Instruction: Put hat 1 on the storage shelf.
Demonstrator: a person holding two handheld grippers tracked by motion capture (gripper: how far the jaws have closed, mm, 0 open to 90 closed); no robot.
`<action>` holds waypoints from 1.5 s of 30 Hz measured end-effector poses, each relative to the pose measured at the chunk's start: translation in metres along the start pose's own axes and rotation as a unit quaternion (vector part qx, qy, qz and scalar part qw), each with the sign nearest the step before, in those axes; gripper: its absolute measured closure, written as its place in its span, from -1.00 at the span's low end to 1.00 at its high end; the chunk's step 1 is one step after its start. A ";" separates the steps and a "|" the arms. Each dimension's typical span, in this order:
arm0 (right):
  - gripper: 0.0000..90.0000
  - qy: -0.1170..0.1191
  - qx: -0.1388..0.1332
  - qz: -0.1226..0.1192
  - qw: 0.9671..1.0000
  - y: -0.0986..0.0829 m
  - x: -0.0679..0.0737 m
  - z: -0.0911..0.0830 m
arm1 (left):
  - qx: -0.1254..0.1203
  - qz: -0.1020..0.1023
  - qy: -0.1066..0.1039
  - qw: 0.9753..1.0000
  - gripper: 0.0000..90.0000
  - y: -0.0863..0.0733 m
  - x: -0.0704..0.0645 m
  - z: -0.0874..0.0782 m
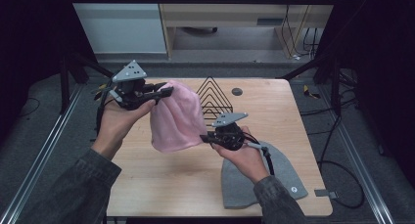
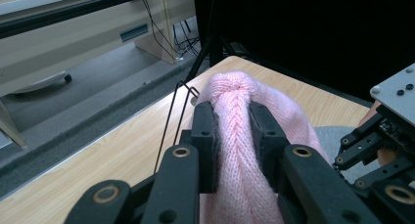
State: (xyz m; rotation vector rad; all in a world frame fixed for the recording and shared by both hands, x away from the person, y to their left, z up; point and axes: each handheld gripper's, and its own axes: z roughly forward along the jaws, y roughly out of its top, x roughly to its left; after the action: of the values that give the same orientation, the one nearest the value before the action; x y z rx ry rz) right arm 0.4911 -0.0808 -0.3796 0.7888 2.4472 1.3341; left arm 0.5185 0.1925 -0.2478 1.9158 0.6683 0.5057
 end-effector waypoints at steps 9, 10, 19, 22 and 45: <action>0.84 -0.003 0.008 -0.021 1.000 0.019 -0.002 -0.006 | 0.000 0.014 -0.003 1.000 0.67 0.019 0.001 0.005; 0.84 -0.005 0.005 -0.020 1.000 0.020 -0.003 -0.009 | 0.000 0.016 0.003 1.000 0.67 0.020 0.000 0.003; 0.84 -0.013 -0.021 -0.020 0.999 0.042 -0.014 -0.029 | -0.032 -0.015 0.008 0.999 0.67 0.026 0.012 -0.016; 0.84 -0.016 -0.023 -0.021 0.999 0.049 -0.018 -0.030 | -0.040 -0.018 0.013 0.999 0.67 0.031 0.021 -0.015; 0.84 -0.048 -0.064 0.018 0.997 0.075 -0.080 -0.008 | -0.072 -0.007 0.025 0.997 0.67 0.059 0.051 0.020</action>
State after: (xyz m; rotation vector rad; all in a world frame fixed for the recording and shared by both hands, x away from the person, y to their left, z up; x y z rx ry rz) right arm 0.5794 -0.0989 -0.3162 0.8484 2.2592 1.4145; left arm 0.5829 0.1916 -0.1994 1.7677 0.6605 0.5788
